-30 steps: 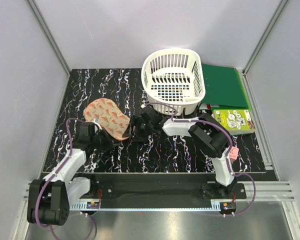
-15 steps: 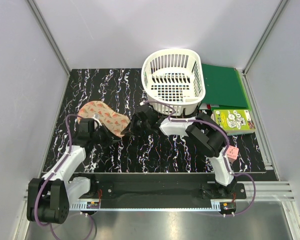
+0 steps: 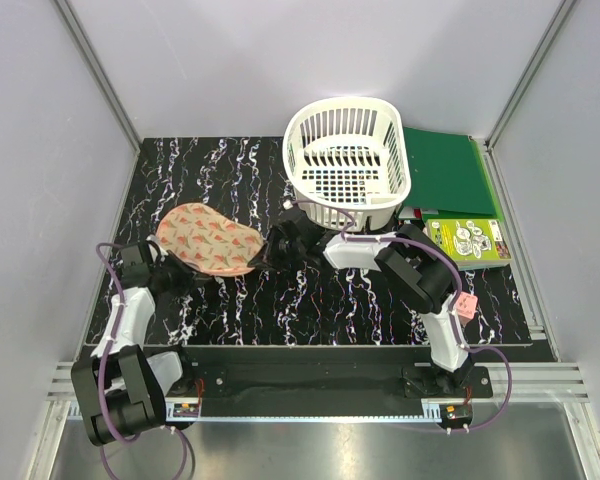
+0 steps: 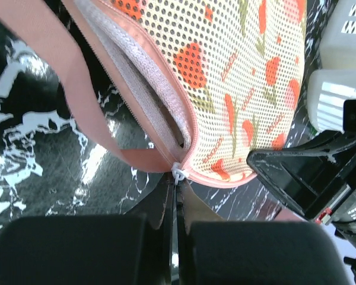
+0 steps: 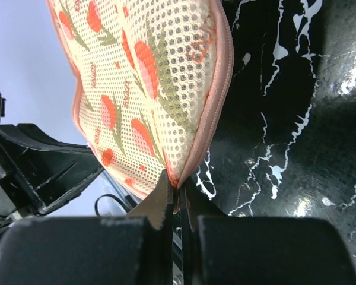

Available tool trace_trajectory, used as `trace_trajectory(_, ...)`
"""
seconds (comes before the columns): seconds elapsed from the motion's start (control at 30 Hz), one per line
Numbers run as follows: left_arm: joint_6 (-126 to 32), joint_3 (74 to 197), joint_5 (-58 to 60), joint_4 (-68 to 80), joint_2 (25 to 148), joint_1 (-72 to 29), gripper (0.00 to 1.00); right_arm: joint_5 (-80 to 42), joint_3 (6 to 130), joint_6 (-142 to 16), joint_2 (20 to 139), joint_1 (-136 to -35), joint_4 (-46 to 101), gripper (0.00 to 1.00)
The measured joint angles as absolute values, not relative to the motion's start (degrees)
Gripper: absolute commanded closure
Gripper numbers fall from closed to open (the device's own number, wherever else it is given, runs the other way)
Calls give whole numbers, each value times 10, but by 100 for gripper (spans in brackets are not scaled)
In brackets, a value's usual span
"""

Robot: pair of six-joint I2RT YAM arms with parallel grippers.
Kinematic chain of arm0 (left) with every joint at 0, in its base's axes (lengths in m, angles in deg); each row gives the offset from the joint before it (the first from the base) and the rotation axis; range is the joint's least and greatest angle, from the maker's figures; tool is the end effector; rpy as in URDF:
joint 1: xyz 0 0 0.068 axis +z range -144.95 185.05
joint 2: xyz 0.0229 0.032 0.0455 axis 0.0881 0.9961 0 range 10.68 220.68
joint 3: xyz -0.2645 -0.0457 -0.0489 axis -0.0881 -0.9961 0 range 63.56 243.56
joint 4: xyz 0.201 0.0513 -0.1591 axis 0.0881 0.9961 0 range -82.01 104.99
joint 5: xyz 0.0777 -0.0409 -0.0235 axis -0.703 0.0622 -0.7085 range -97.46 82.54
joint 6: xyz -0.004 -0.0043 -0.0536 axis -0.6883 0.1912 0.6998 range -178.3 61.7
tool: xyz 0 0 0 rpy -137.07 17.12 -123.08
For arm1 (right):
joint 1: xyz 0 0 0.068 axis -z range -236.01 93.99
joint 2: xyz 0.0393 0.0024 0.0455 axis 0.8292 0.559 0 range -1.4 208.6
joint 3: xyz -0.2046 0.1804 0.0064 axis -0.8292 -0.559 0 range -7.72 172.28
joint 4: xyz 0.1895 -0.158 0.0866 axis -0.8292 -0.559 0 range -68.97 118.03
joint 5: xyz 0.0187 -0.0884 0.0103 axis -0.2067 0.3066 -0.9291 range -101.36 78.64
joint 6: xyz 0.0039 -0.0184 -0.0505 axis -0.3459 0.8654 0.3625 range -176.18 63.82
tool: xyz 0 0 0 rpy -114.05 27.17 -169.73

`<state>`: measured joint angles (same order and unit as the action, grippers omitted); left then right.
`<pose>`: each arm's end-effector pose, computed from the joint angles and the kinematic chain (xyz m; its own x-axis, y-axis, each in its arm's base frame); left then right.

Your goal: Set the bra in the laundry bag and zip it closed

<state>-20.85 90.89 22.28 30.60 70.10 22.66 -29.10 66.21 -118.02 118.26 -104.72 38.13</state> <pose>0.1824 0.0393 0.1760 -0.6240 -0.7520 -0.2126 -0.4646 0.5758 -0.6728 0.2904 0.3470 0.1466 -0.9564 0.1835 -0.2272 -0.0760 0.5945 0.8005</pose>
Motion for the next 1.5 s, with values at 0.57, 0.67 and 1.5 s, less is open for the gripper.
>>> trace_trajectory(0.57,-148,862,234,276,605,58,100,-220,613,-1150,1072,-1092,259,18)
trace_trajectory(0.67,-128,851,226,272,594,29,100,-202,579,-1178,1039,-1113,292,19)
trace_trajectory(1.5,-74,840,208,247,588,-49,100,-105,379,-1365,971,-1112,486,100)
